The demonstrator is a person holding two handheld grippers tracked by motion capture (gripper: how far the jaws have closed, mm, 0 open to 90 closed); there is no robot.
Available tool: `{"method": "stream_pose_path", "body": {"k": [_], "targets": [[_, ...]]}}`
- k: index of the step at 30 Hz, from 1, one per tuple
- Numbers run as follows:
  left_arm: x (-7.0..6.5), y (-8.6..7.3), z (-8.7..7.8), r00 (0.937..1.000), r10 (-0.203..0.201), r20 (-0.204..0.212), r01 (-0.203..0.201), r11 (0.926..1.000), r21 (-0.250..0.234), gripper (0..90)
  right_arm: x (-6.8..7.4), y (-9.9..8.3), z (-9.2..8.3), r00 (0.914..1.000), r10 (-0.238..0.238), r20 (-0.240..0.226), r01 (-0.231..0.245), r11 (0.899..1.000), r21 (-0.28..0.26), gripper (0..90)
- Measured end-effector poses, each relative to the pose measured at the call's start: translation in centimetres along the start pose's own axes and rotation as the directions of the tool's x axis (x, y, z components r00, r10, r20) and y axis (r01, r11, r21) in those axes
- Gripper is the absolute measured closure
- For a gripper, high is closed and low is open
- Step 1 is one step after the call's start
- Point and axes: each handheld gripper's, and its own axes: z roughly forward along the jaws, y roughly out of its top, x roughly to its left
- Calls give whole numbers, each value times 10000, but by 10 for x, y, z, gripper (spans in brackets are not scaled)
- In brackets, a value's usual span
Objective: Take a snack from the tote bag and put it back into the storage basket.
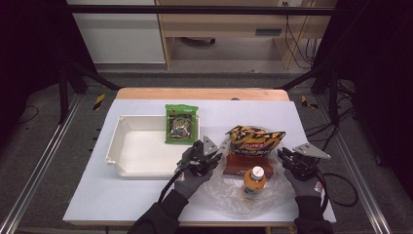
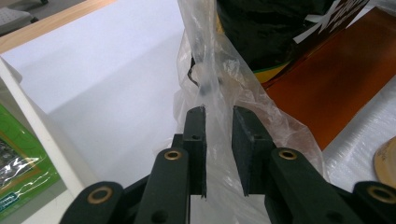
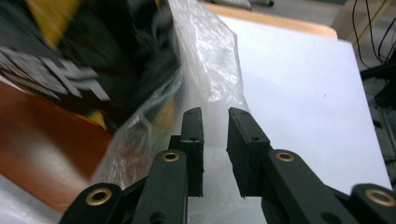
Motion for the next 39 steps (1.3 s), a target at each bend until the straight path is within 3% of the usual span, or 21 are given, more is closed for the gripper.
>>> {"method": "stream_pose_path", "body": {"k": [5, 9, 14, 20, 24, 31, 39], "targets": [[-1, -1, -1, 9999, -63, 87, 63, 10000, -71, 726, -2, -5, 6, 9999, 17, 109, -20, 9997, 260, 754], [-2, -1, -7, 9992, -120, 383, 135, 9991, -393, 681, -4, -8, 7, 9999, 58, 138, -63, 9994, 340, 733], [-9, 7, -31, 9963, -68, 855, 179, 9914, -1297, 625, -3, -2, -7, 10000, -8, -7, 8, 9994, -353, 660], [-12, 24, -54, 9962, 112, 869, 67, 9791, -2034, 528, -3, 9, -26, 9999, -52, -127, 38, 9939, -1098, 565], [-11, 36, -59, 9967, 108, 805, 84, 9719, -2352, 463, -1, 14, -35, 9997, -167, -187, 139, 9899, -1410, 539], [-5, 52, -56, 9946, -118, 1029, 385, 9646, -2608, 380, 1, 20, -43, 9993, -250, -287, 197, 9851, -1710, 532], [-2, 68, -41, 9947, -14, 1029, 282, 9655, -2590, 302, 1, 20, -44, 9991, -254, -342, 193, 9857, -1673, 524]]}}
